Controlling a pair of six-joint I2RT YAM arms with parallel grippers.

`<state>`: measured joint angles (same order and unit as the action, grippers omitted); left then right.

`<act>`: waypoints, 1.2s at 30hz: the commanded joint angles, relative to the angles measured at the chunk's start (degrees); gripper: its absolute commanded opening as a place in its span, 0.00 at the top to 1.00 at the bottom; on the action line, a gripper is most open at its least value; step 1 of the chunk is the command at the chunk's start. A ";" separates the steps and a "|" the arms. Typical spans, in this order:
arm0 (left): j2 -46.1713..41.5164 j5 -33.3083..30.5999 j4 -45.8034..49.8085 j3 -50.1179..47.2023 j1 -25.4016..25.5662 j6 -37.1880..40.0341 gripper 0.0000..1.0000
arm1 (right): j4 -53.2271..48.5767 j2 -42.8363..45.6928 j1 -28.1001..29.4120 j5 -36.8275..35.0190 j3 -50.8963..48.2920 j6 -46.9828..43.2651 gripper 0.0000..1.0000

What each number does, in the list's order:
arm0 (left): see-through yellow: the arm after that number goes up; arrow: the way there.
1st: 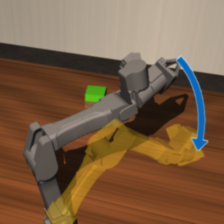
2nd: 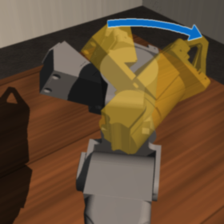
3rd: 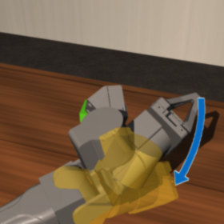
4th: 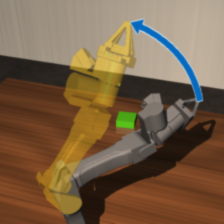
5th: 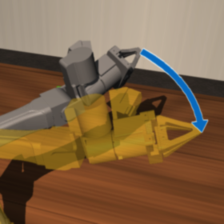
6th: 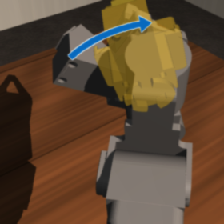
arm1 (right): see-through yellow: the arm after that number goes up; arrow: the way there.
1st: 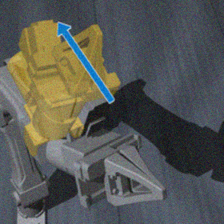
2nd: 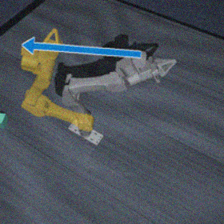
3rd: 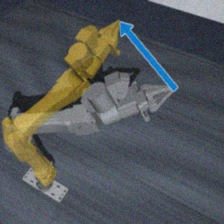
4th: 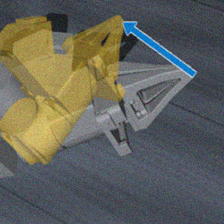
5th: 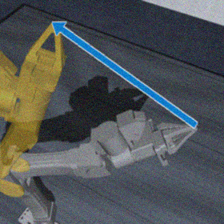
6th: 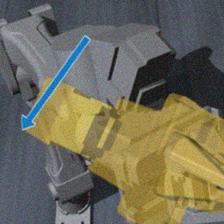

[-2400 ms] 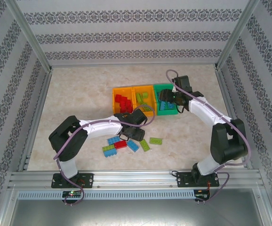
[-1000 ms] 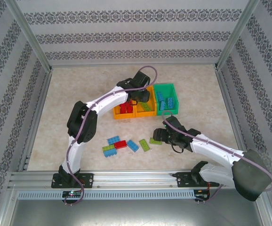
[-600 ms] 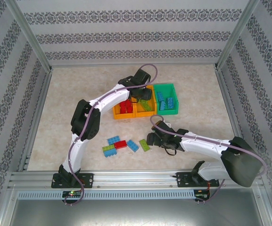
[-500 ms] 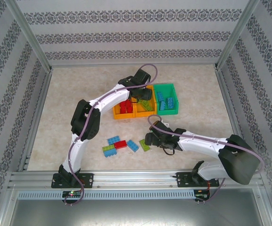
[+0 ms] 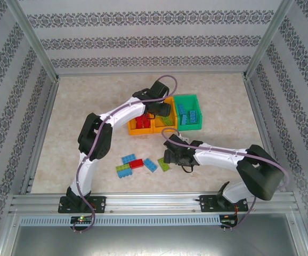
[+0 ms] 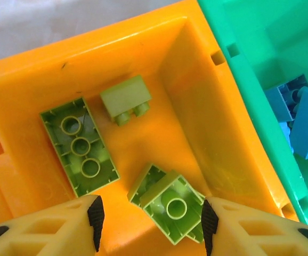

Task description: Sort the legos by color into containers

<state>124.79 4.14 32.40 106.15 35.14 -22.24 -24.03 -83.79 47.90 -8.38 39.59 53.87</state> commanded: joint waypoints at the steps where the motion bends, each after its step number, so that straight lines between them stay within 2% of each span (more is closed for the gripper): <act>1: -4.14 -0.06 -0.48 -2.01 -0.37 0.78 0.46 | -2.29 -2.88 0.79 -1.27 1.13 -0.12 0.19; 6: -7.28 -0.71 -1.88 -5.22 -0.38 0.51 0.46 | -6.86 -4.80 1.01 -3.07 3.55 -1.65 0.24; 12: -10.66 -2.19 -3.13 -8.60 -0.42 0.29 0.46 | -7.26 -4.36 1.10 -3.29 4.15 -2.27 0.38; 20: -15.58 -4.28 -3.48 -14.58 -0.51 0.09 0.45 | -6.95 2.09 0.27 -5.79 7.71 -6.66 0.40; 26: -21.00 -5.10 -4.07 -21.34 -0.55 0.46 0.45 | -2.68 4.30 -7.00 -2.30 13.15 -15.18 0.40; 29: -24.17 -5.87 -5.00 -25.68 -0.48 0.11 0.41 | -0.68 2.63 -11.72 0.27 16.98 -19.12 0.40; 36: -31.55 -5.94 -7.37 -35.86 -0.43 0.22 0.25 | 2.12 -7.97 -19.21 7.51 29.28 -24.74 0.40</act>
<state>96.20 -0.71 27.27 73.23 35.14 -22.28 -23.62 -87.68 30.09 -4.75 64.51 33.61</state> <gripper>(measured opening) 0.736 0.619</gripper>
